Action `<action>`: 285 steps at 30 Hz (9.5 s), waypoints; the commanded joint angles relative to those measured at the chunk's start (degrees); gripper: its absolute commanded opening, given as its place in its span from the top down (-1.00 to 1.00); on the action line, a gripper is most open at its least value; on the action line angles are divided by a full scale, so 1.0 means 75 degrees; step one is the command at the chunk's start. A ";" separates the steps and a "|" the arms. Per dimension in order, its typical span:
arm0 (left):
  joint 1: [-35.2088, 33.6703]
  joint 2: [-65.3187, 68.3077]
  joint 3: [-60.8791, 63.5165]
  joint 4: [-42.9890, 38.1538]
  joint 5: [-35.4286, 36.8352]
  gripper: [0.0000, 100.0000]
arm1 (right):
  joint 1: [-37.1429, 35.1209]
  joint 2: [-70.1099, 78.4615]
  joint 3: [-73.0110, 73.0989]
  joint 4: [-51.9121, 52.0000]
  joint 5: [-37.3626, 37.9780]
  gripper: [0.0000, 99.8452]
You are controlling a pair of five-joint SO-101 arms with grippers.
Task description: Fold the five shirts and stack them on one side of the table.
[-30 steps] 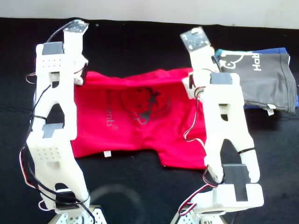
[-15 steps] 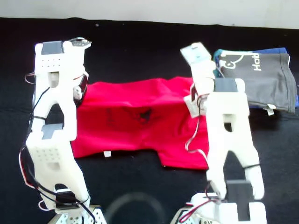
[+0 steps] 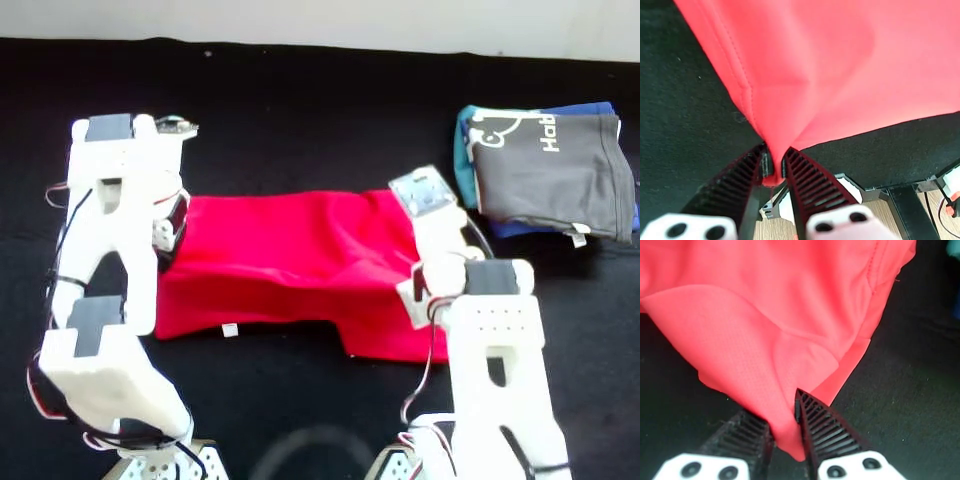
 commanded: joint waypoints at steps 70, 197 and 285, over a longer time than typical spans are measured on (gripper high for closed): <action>0.0076 -0.0393 -0.0252 -0.0867 0.0070 0.98 | 0.0404 0.0768 -0.1588 -0.1237 -0.0363 0.97; -0.0592 -0.2983 0.7379 -0.6834 0.0703 0.98 | -0.1834 0.3628 0.0533 -0.4144 -0.1336 0.99; -0.0592 -0.2983 0.7402 -0.6927 0.0692 0.98 | 0.0990 0.6453 -0.3276 -0.3030 -0.0539 0.99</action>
